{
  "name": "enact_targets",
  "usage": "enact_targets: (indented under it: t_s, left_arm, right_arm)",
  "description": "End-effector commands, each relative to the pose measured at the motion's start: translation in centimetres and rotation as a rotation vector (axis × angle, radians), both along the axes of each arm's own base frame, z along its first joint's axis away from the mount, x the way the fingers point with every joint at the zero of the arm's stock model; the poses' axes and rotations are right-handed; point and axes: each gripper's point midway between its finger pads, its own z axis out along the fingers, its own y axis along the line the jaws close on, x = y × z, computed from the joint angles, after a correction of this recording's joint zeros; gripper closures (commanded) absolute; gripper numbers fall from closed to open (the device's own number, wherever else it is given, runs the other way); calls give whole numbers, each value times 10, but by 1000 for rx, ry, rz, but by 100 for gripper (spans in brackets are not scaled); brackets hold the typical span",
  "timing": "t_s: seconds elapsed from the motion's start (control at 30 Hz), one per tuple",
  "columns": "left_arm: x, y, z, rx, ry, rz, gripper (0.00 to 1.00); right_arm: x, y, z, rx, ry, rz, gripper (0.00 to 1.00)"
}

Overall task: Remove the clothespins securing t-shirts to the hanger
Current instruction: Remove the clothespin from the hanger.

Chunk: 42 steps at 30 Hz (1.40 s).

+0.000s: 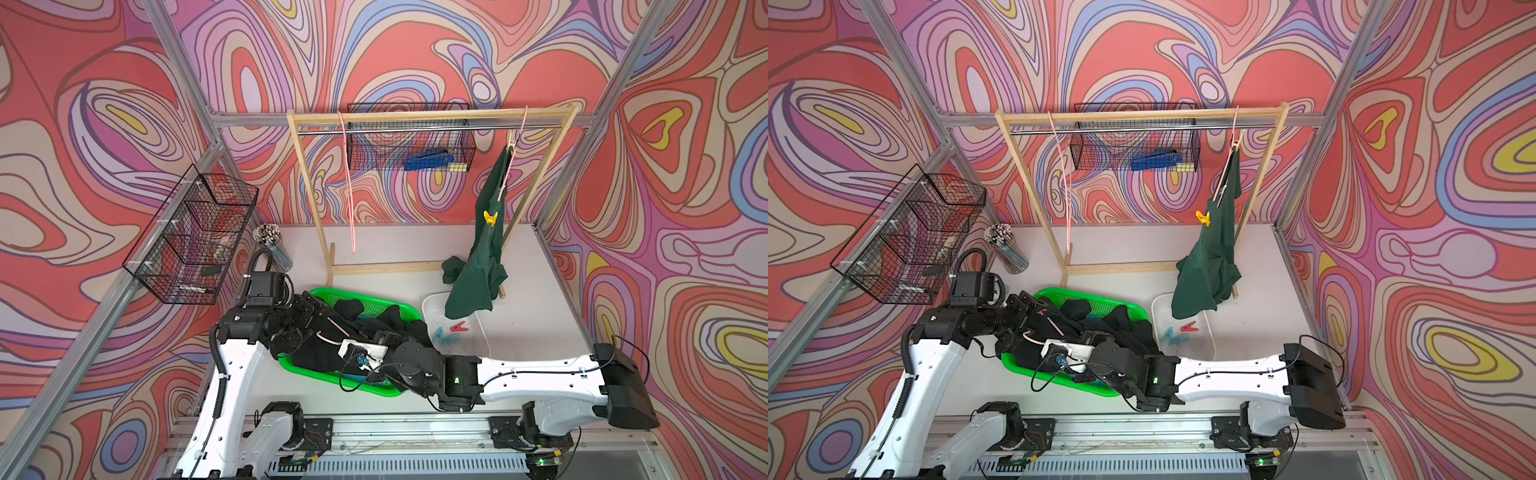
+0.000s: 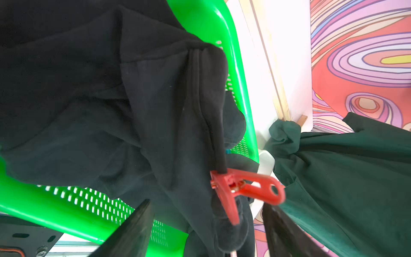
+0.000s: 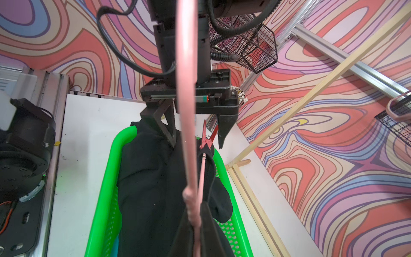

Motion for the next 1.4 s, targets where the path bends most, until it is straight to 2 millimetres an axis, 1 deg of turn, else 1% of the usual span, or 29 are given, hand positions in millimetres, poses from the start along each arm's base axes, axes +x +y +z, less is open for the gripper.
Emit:
enact_targets:
  t_s: [0.0,0.2,0.4,0.67,0.83,1.03,1.2,1.37]
  left_arm:
    - [1,1,-3,-8,1,-5,25]
    - [5,2,-3,-10,4,-13,32]
    - [6,7,1,-5,-13,-1,42]
    - [8,14,0,-32,-13,16,44]
    - [10,15,1,-40,-18,20,40]
    - [13,16,0,-50,-21,27,39]
    - [15,19,-1,-43,-24,25,42]
    - [16,22,-4,-39,-16,30,50]
  right_arm:
    - [-1,-4,16,45,-20,-12,100]
    - [-2,-4,11,32,-23,-15,100]
    - [-5,-3,8,28,-13,-5,100]
    - [-7,-2,6,24,-11,0,100]
    - [-8,-2,5,20,-12,-2,100]
    - [-8,-2,4,21,-11,-2,100]
    - [-9,-3,5,26,-12,-1,100]
    - [-9,-3,6,30,-14,-2,100]
